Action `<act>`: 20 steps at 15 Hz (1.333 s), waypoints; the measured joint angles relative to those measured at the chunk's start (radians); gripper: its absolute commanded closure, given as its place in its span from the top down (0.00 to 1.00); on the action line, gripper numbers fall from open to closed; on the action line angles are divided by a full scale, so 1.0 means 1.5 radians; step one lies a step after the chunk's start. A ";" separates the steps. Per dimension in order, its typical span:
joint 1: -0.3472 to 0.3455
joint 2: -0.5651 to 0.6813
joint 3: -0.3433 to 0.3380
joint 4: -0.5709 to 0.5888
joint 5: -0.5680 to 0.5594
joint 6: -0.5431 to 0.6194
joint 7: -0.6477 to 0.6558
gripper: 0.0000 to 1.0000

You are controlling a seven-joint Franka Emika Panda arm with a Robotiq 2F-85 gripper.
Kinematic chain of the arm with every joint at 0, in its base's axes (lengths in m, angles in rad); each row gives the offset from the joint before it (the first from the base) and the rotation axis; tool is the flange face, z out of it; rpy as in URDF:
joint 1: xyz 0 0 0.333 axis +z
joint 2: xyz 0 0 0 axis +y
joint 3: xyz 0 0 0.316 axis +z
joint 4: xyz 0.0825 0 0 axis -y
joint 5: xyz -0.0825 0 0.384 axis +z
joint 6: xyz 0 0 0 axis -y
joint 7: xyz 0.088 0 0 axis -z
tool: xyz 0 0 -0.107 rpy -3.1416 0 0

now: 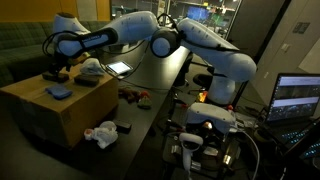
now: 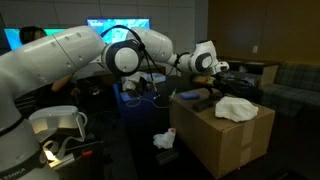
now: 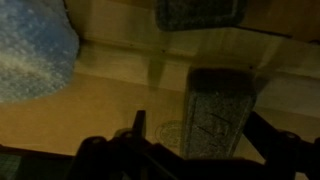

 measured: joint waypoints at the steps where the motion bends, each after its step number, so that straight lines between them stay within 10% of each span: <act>1: 0.000 0.002 0.000 0.001 0.000 0.002 0.000 1.00; 5: -0.001 0.010 0.003 0.004 0.000 0.003 -0.005 1.00; 6: -0.002 0.012 0.004 0.004 0.000 0.003 -0.009 0.77; 12: -0.010 0.021 0.025 0.016 0.004 -0.007 -0.042 0.35; 20: -0.020 0.018 0.044 0.060 0.006 -0.119 -0.066 0.32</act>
